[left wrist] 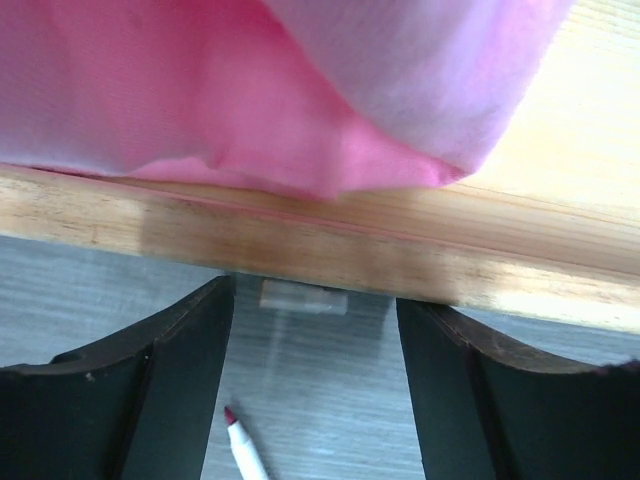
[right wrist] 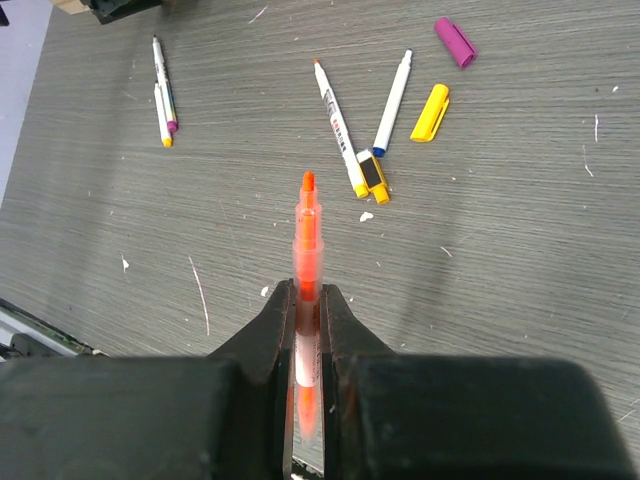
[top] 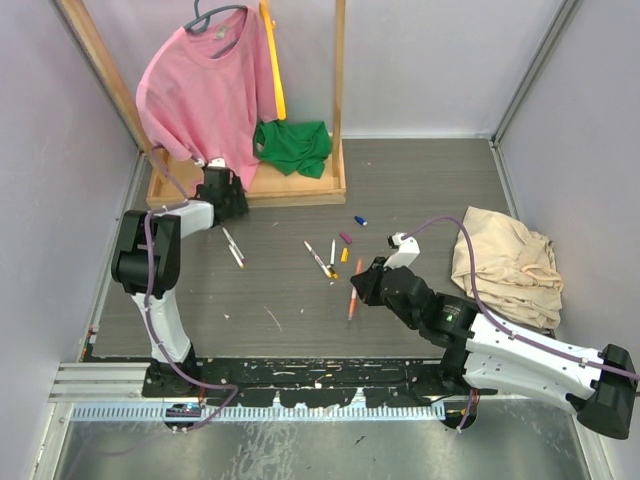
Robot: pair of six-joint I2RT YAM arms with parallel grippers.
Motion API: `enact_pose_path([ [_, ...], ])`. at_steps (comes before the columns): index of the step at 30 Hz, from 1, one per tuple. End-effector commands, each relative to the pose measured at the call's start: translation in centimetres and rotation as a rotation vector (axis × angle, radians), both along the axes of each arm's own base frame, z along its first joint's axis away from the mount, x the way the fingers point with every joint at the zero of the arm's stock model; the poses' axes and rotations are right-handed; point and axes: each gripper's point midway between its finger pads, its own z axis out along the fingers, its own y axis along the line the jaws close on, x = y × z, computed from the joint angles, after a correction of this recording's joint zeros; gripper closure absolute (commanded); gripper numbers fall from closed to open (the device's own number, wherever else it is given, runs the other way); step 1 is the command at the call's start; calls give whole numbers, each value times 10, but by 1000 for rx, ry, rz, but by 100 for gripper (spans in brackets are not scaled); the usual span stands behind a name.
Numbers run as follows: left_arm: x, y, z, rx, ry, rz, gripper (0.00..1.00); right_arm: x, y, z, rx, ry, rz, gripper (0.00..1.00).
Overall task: Insert the pens into the pen caps
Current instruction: Move the pen cap to the center of the board.
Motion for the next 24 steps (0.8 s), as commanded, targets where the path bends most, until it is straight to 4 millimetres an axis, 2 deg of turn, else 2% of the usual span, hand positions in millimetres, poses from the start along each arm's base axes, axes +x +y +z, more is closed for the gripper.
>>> enact_pose_path([
  [1,37,-25,18,-116,-133,-70,33,6,11,26,70,-48,12,100],
  [9,38,-35,18,-122,-129,-126,38,8,11,27,74,-48,14,100],
  [14,37,-34,17,-116,-123,-121,41,9,14,26,81,-43,22,100],
  [24,36,-37,15,-97,-111,-130,57,10,14,26,87,-40,23,100],
])
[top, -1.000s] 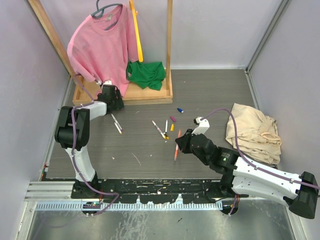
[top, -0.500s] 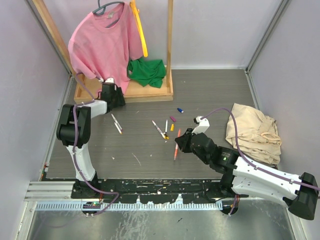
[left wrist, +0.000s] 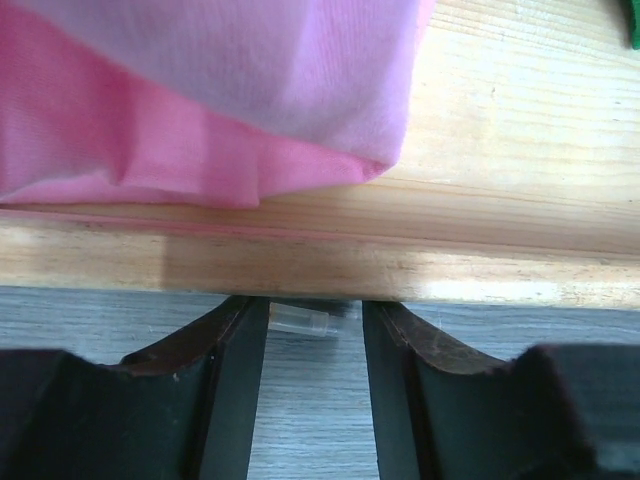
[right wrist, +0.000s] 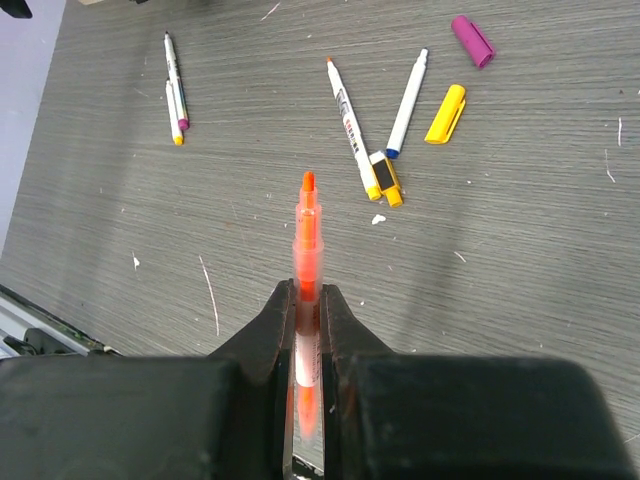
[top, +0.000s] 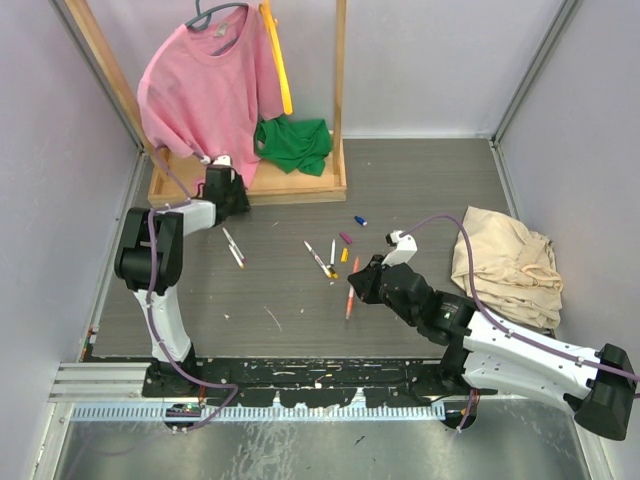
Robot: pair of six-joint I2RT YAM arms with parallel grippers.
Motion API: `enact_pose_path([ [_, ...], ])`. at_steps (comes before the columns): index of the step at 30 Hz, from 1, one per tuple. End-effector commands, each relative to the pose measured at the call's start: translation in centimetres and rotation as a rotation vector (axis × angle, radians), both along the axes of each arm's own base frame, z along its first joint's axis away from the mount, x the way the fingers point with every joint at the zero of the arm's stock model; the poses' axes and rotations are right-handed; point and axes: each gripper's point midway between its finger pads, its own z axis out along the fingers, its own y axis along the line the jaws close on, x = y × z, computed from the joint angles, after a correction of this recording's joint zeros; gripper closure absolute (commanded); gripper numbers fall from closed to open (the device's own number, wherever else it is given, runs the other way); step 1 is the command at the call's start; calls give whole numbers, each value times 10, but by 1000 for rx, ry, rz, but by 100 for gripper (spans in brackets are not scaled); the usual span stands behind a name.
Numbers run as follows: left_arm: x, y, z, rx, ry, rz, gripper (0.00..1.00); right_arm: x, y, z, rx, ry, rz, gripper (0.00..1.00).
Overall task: Insert the pens into the pen caps
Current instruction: Move the pen cap to the center of the board.
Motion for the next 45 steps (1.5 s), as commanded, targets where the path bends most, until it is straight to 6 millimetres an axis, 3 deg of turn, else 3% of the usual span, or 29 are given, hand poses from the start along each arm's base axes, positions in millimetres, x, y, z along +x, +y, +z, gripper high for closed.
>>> enact_pose_path([
  [1,18,-10,13,-4,-59,-24,58,7,8,24,65,-46,0,100],
  [11,7,-33,18,84,-53,-114,56,8,4,22,67,-46,-7,100],
  [17,3,-34,9,109,7,-113,47,8,4,21,68,-44,-7,100],
  [30,-7,-40,1,107,65,-150,44,8,4,21,76,-40,-2,100],
  [45,-11,-50,-2,197,81,-175,59,8,2,18,78,-36,-8,100],
])
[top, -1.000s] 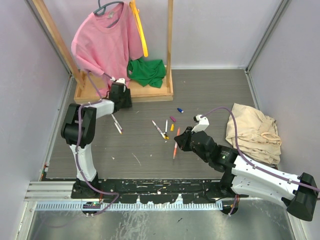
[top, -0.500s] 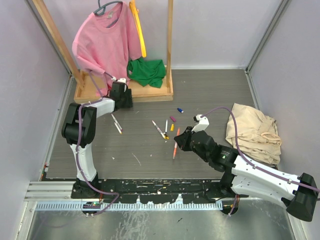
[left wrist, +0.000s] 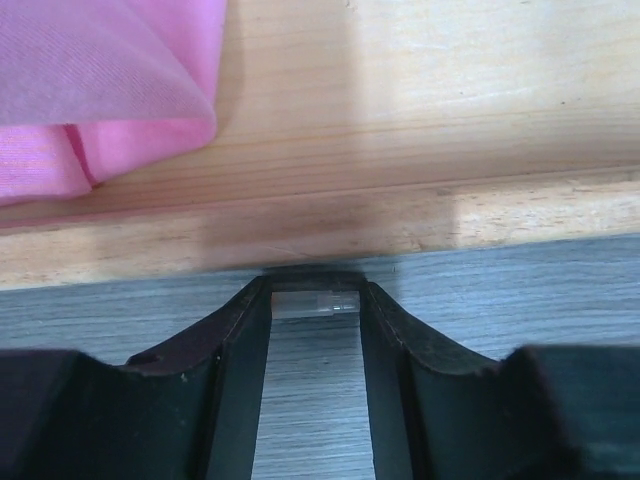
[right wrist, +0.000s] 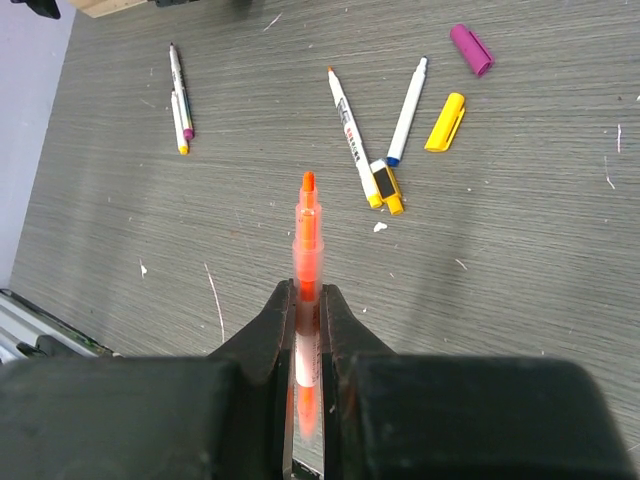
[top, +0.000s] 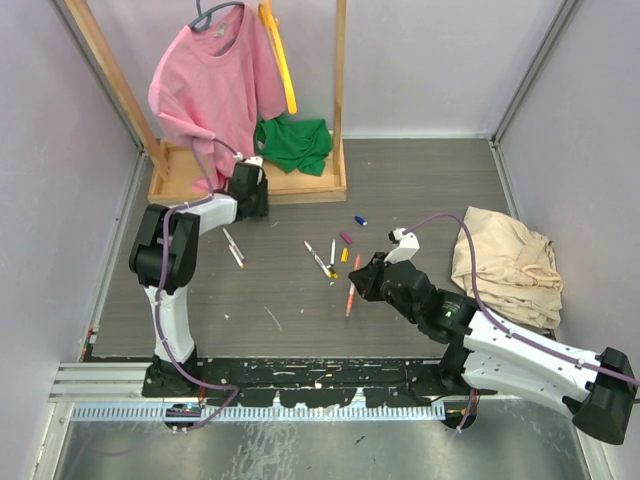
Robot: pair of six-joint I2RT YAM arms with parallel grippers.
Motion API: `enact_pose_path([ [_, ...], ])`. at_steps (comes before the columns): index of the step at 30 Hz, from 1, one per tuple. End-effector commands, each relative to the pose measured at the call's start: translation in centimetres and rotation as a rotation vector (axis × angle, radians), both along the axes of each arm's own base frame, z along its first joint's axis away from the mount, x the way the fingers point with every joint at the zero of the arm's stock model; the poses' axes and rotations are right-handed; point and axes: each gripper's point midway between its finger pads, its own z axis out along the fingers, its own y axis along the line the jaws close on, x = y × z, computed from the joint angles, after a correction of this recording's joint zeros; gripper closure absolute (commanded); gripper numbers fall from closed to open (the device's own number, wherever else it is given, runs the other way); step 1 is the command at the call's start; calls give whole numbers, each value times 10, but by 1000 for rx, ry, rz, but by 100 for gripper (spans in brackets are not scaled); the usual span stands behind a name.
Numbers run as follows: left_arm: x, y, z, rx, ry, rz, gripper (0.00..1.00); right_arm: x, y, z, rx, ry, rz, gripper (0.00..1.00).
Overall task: Insert the pens into the pen caps
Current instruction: Move the pen cap to the center of the board.
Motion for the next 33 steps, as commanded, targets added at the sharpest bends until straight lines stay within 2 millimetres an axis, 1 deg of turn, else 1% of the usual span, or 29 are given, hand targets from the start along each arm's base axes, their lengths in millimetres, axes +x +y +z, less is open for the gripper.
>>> enact_pose_path([
  [1,0,0,3,29,1,-2,60,3,3,15,54,-37,-2,100],
  [8,-14,-1,5,19,8,-4,61,3,3,14,56,-36,0,100],
  [14,-35,-16,25,-18,-27,-37,61,3,1,12,55,-35,-5,100],
  [22,-78,-28,43,-67,-45,-67,61,1,-2,12,63,-34,-9,100],
  [27,-113,-38,45,-91,-30,-105,61,2,-5,11,50,-36,-18,100],
  [33,-158,-49,37,-125,18,-158,62,2,-8,11,41,-37,-25,100],
])
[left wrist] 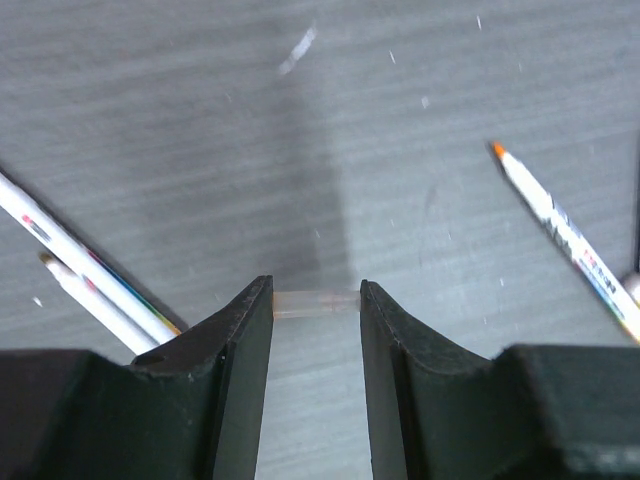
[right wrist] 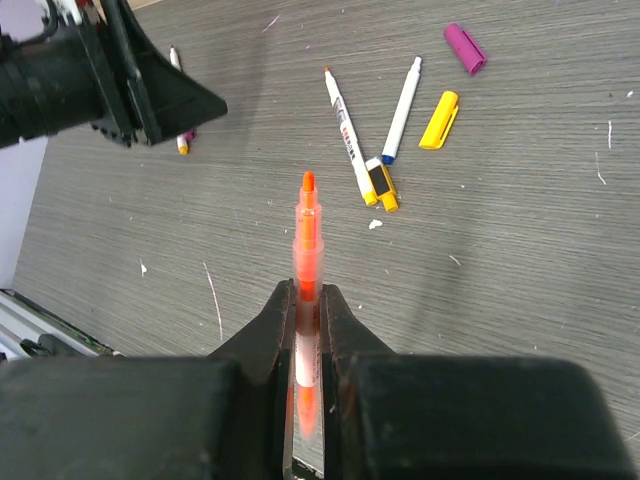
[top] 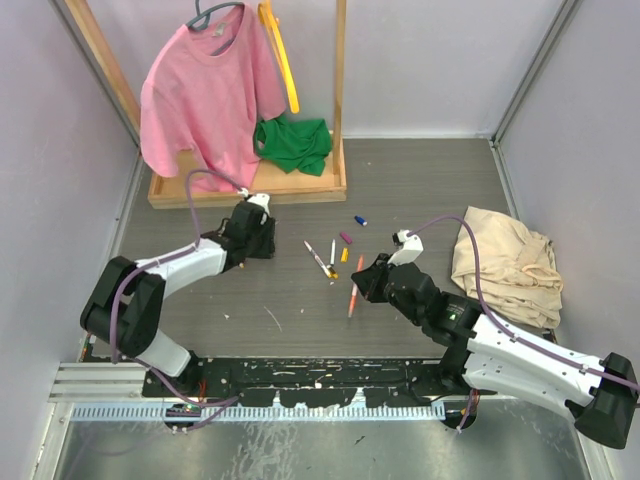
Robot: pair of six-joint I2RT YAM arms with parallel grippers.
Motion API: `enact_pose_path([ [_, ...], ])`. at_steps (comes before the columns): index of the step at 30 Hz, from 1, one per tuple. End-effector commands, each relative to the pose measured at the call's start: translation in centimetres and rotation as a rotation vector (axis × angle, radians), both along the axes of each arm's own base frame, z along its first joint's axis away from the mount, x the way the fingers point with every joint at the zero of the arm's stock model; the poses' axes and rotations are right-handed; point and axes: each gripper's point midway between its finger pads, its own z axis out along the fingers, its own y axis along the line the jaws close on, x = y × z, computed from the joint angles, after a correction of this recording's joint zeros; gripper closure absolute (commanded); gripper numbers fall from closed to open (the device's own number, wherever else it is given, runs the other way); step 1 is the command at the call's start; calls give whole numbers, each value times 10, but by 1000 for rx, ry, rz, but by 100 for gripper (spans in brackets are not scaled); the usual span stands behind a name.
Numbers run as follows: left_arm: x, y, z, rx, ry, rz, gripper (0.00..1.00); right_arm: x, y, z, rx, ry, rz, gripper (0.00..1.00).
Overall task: Insert the pens into the pen caps
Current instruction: Move the pen cap to the center of the board.
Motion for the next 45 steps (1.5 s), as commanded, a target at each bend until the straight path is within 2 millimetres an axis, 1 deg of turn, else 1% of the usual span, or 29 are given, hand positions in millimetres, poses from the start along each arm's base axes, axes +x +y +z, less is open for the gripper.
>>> enact_pose_path([
  [1,-28,-14,6,-61,14,-36,62,4,-2,9,26,-28,-19,100],
  [4,-51,-20,4,-58,36,-57,62,3,0,8,23,-22,-12,100],
  [5,-58,-22,6,-66,36,-58,62,3,0,8,24,-21,-13,100],
  [11,-101,-49,5,-73,38,-122,62,2,-1,6,24,-16,-10,100],
  [14,-120,-56,0,-28,50,-148,62,1,-1,5,23,-10,-8,100],
  [19,-145,-72,-11,-28,79,-206,61,-1,-3,2,19,-3,-8,100],
  [21,-151,-75,-17,-22,89,-218,60,-1,-3,2,19,0,-8,100],
  [25,-154,-80,-28,-26,106,-223,57,-2,-3,0,22,7,-9,100],
  [27,-155,-81,-31,-28,109,-224,53,-3,-3,-1,23,12,-8,100],
  [30,-155,-81,-29,-35,103,-223,45,-4,-4,-2,23,15,-9,100],
  [32,-154,-82,-22,-51,89,-225,43,-4,-6,-2,15,15,-12,100],
  [34,-153,-84,-10,-82,64,-227,41,-3,-7,-2,7,12,-14,100],
  [35,-153,-85,-2,-100,48,-229,41,-3,-8,-2,3,10,-17,100],
  [38,-152,-87,28,-172,-20,-246,39,-3,-7,1,7,5,-17,100],
  [41,-155,-91,58,-254,-82,-286,37,-3,0,7,29,6,7,100],
  [45,-167,-94,94,-383,-147,-345,37,-6,20,16,92,14,71,100],
])
